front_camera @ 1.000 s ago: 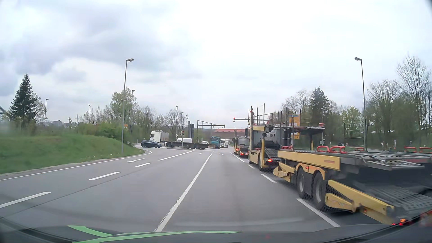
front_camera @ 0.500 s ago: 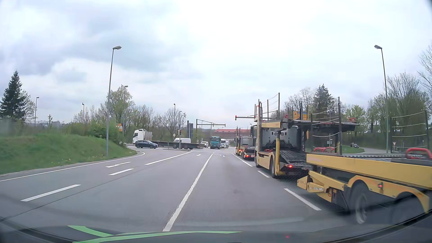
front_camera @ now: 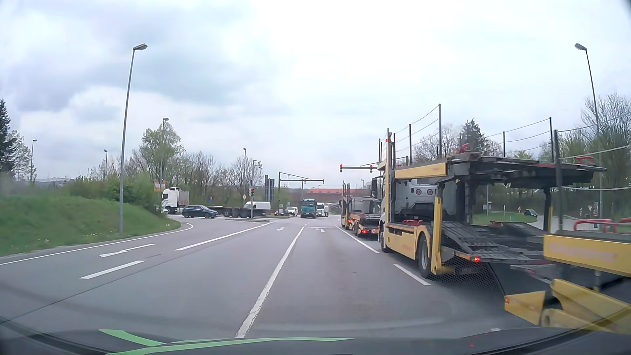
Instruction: Follow the waypoints while adhering to traffic rules and regulations
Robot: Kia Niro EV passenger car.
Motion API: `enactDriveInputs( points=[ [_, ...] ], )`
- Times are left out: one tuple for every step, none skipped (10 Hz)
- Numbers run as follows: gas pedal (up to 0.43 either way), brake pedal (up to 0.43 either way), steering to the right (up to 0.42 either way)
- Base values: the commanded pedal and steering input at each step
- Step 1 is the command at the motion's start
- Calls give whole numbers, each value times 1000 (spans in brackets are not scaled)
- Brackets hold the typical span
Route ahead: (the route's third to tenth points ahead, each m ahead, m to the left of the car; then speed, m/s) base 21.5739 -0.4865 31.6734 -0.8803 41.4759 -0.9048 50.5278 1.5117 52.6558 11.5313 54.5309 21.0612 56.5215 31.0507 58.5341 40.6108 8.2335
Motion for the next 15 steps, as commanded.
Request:
enactDriveInputs(
  points=[
    [0, 6, 18],
    [0, 6, 16],
    [0, 6, 12],
    [0, 6, 10],
    [0, 12, 10],
    [0, 18, 9],
    [0, 24, 8],
    [0, 30, 7],
    [0, 43, 6],
    [0, 55, 5],
    [0, 67, 5],
    [0, 79, 4],
    [0, 85, 3],
    [0, 85, 2],
    [0, 91, 2]
  ],
)
